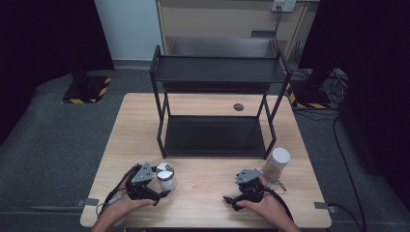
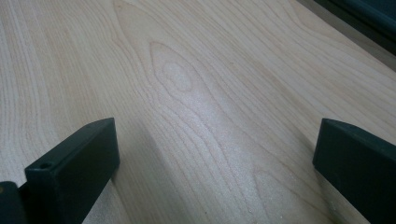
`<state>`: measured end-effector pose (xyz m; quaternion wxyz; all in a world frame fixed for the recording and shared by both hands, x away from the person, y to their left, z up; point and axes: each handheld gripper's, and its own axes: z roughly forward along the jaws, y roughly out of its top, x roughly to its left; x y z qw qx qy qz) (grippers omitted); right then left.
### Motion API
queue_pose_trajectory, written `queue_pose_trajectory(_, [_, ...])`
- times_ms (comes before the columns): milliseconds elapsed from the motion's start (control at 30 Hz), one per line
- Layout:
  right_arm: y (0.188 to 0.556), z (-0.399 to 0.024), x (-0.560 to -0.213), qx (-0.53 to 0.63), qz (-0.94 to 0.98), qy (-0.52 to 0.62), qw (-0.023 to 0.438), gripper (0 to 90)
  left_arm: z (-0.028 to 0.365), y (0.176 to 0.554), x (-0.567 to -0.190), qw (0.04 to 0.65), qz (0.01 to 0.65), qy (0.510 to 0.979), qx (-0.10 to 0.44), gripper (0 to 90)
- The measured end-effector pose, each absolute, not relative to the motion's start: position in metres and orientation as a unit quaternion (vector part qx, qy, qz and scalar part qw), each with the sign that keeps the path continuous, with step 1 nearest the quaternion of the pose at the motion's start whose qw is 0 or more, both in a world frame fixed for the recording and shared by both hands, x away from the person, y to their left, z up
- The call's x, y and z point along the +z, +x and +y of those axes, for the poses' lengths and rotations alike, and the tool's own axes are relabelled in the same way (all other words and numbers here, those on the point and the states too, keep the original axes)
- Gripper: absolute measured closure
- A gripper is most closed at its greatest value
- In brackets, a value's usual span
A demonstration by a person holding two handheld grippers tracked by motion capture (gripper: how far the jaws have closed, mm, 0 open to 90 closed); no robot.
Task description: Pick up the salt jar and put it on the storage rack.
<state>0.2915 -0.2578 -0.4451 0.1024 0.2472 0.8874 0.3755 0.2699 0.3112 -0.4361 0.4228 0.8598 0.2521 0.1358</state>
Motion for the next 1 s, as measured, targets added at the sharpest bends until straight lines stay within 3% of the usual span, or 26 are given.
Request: queue_pose_trajectory(1000, [0.291, -0.258, -0.445, 0.375, 0.887, 0.247, 0.102, 1.1, 0.303, 0.276, -0.448, 0.444, 0.262, 0.846, 0.135, 9.7])
